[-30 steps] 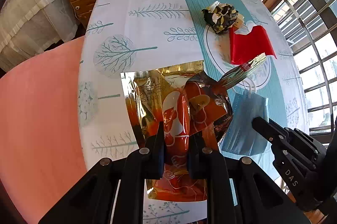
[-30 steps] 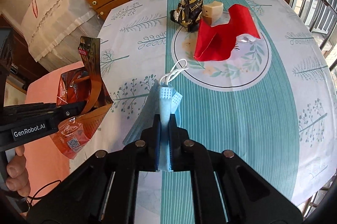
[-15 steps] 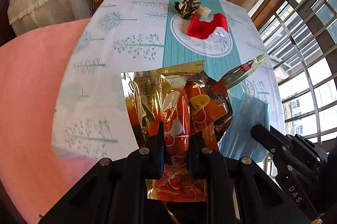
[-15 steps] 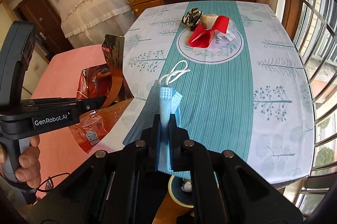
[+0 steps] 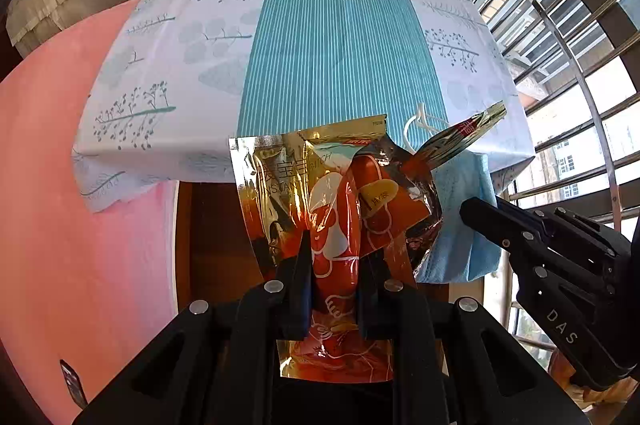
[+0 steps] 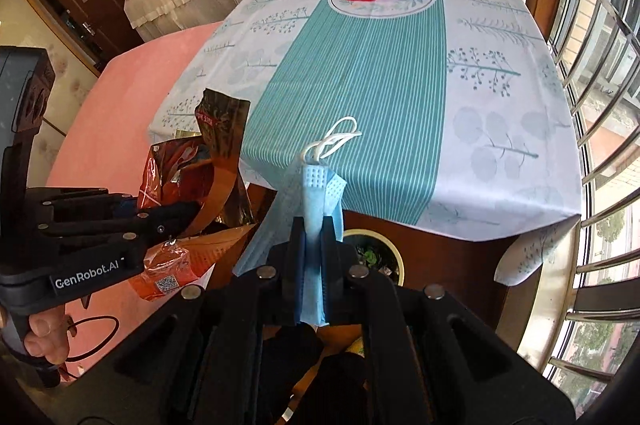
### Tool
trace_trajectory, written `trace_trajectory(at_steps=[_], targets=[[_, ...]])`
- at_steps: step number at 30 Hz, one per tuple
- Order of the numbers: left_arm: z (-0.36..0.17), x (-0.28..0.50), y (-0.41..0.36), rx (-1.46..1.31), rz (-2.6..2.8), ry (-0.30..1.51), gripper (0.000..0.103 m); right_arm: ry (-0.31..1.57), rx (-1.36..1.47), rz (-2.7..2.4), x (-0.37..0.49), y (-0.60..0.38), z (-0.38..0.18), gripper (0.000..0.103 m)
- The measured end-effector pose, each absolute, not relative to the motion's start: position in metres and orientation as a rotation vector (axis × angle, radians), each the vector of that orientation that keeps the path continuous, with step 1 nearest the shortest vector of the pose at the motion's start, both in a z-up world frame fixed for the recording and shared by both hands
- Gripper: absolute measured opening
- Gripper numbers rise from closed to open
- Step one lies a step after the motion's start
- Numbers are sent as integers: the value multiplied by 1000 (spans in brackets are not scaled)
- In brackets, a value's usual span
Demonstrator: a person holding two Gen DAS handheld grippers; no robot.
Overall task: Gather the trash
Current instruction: 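Carry the orange packet and blue mask down over the bin with both tools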
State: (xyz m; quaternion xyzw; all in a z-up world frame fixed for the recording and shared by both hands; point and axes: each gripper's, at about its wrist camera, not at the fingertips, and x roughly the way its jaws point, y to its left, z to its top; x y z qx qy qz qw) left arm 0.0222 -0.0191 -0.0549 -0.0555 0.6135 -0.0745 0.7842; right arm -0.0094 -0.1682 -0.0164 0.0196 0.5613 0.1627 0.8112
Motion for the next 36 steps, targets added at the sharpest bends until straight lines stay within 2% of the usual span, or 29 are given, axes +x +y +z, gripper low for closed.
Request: trace_trajectory(at_steps=[5, 11, 19, 36], targets=[[-95, 7, -15, -121, -185, 1340, 15, 1260, -6, 292, -23, -157, -55, 4], [-155, -5, 5, -177, -177, 1363, 16, 1355, -88, 222, -38, -141, -126, 4], [-247, -4, 15, -184, -155, 1415, 16, 1425, -71, 134, -49, -145, -210, 4], [-424, 23, -34, -192, -200, 1432, 21, 1486, 32, 16, -44, -194, -374, 4]])
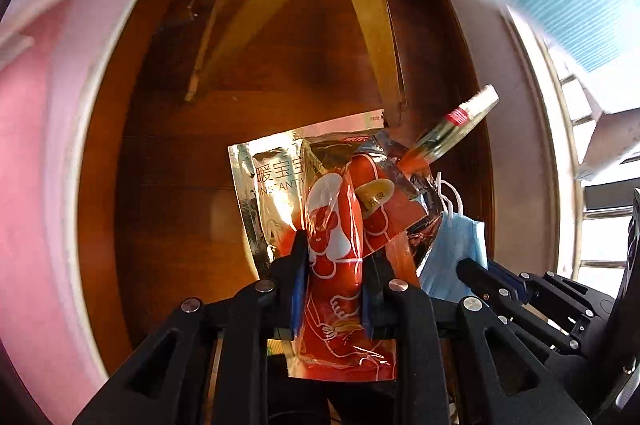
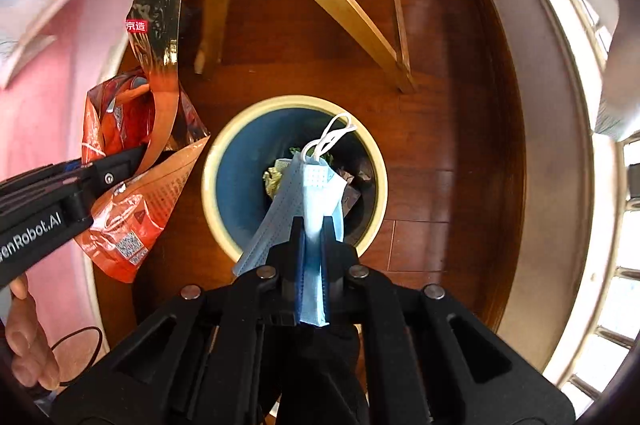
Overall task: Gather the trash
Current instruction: 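Carry the orange packet and blue mask down over the bin with both tools, then open both tools to drop the packet and mask into the bin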
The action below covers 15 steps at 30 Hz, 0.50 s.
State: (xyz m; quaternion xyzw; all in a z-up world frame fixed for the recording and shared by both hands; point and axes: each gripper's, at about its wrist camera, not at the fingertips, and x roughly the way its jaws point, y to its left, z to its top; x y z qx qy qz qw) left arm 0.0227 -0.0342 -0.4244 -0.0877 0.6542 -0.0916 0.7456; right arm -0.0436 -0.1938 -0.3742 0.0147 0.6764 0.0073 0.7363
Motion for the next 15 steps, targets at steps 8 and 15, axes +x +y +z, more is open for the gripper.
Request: trace_trajectory(at_steps=[8, 15], targets=[[-504, 42, -72, -123, -271, 1446, 38, 1465, 79, -3, -29, -222, -437, 5], [-555, 55, -88, -65, -278, 1453, 79, 1497, 107, 8, -23, -234, -478, 17]])
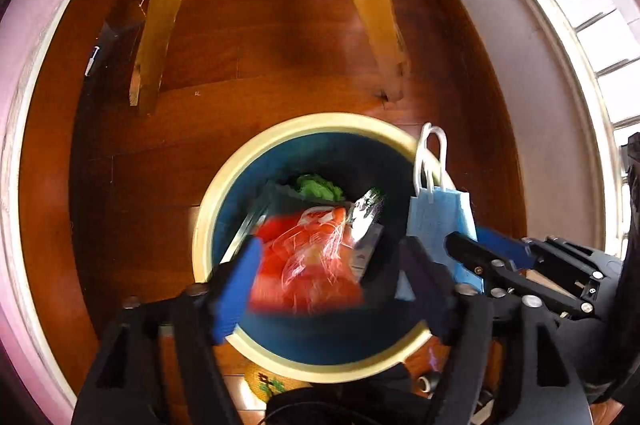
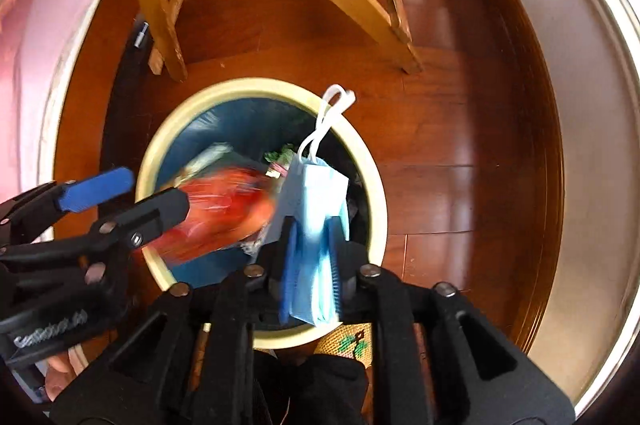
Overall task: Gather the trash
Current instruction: 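Open both tools to drop the packet and mask into the bin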
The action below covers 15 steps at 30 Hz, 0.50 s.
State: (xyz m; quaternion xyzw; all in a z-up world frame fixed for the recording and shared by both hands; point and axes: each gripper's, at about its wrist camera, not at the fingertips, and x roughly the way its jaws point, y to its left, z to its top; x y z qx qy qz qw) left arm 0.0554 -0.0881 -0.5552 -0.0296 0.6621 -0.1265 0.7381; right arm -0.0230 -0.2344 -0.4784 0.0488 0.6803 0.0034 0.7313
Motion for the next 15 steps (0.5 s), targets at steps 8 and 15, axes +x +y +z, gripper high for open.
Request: trace_trajectory(at_steps=[8, 15], targets=[[-565, 51, -64, -63, -258, 1449, 83, 1504, 126, 35, -27, -238, -497, 32], [-533, 44, -49, -71, -239, 1411, 83, 1506, 128, 55, -35, -229, -479, 32]])
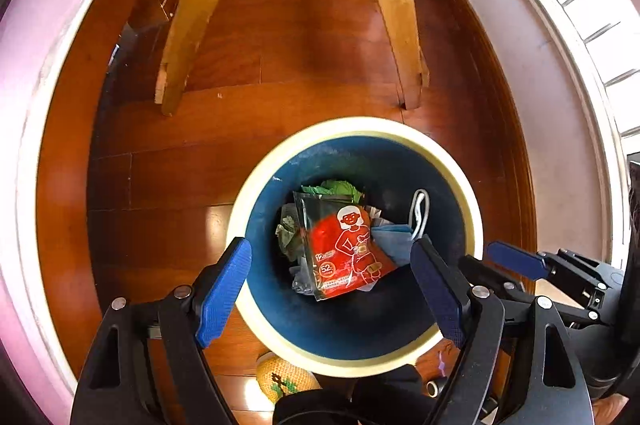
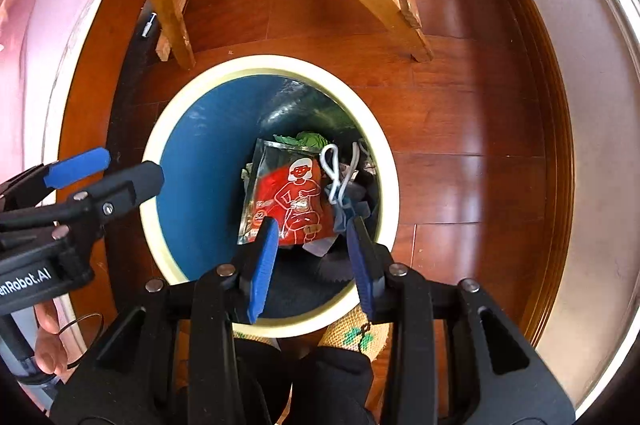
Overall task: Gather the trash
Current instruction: 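Open both tools to drop the packet and mask into the bin, then raise both tools and reach toward the red paper and clear plastic bottle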
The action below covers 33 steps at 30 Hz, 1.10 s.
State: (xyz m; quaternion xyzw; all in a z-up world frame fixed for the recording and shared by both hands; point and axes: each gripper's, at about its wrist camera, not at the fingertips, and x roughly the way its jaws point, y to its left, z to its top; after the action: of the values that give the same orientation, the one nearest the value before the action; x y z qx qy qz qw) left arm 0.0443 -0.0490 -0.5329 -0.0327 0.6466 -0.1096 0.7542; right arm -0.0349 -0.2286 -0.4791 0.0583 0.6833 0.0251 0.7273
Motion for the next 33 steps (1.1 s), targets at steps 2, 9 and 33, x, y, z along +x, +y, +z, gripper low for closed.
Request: trace_trajectory(at_steps=[2, 9, 33], targets=[[-514, 40, -49, -74, -240, 1401, 83, 1498, 126, 54, -37, -225, -465, 32], [-431, 28, -40, -82, -241, 1362, 83, 1459, 150, 43, -41, -209, -388, 32], [-30, 10, 35, -134, -288, 1098, 83, 1173, 241, -11, -42, -164, -28, 34]])
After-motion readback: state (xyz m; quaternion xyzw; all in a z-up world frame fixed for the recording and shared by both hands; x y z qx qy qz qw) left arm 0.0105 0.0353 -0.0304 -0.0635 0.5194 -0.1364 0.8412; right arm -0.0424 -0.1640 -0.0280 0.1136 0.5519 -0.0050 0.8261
